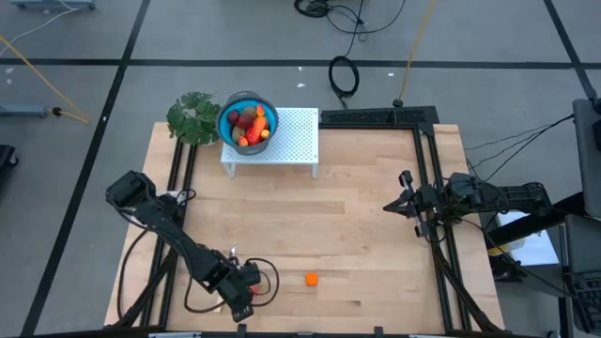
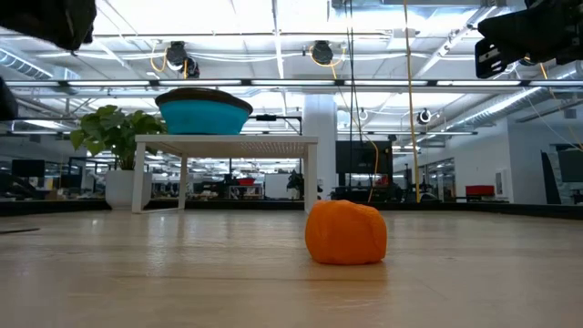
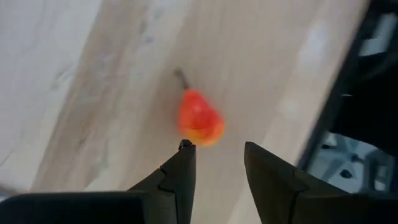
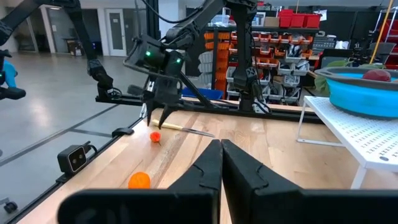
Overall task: Pick & Place Fruit
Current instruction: Put the peach into the blue strainer bowl on the shelf
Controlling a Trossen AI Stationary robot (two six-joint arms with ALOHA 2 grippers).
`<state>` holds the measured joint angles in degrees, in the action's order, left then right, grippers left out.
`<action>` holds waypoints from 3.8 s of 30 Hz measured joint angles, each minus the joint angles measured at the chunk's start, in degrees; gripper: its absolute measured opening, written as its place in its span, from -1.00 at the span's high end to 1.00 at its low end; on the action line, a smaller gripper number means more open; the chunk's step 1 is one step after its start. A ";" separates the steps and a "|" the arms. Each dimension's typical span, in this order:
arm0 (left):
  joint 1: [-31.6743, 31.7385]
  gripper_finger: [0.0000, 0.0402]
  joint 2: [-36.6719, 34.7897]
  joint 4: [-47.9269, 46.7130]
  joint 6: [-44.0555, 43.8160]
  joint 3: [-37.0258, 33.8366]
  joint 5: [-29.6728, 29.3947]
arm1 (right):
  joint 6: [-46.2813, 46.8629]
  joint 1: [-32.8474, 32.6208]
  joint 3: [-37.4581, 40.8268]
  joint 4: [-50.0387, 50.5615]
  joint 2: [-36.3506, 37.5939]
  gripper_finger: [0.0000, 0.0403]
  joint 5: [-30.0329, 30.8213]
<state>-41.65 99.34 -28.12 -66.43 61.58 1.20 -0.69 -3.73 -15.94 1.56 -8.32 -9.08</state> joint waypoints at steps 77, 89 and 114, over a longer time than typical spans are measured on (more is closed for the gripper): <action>8.19 0.52 -7.88 -5.27 13.77 -0.19 -10.65 | 0.07 -0.02 -0.02 -2.68 -0.04 1.00 0.26; 16.75 0.53 -19.11 17.38 39.56 -0.11 -13.38 | 0.09 -0.13 -0.02 -16.15 -4.72 1.00 0.08; 29.89 0.53 -19.86 79.14 57.55 -0.05 39.02 | -9.66 -0.11 -0.04 -28.33 -23.23 1.00 -0.02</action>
<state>-11.76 79.48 51.02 -8.88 61.54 40.22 -10.35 -3.84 -15.99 -26.76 -31.55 -9.10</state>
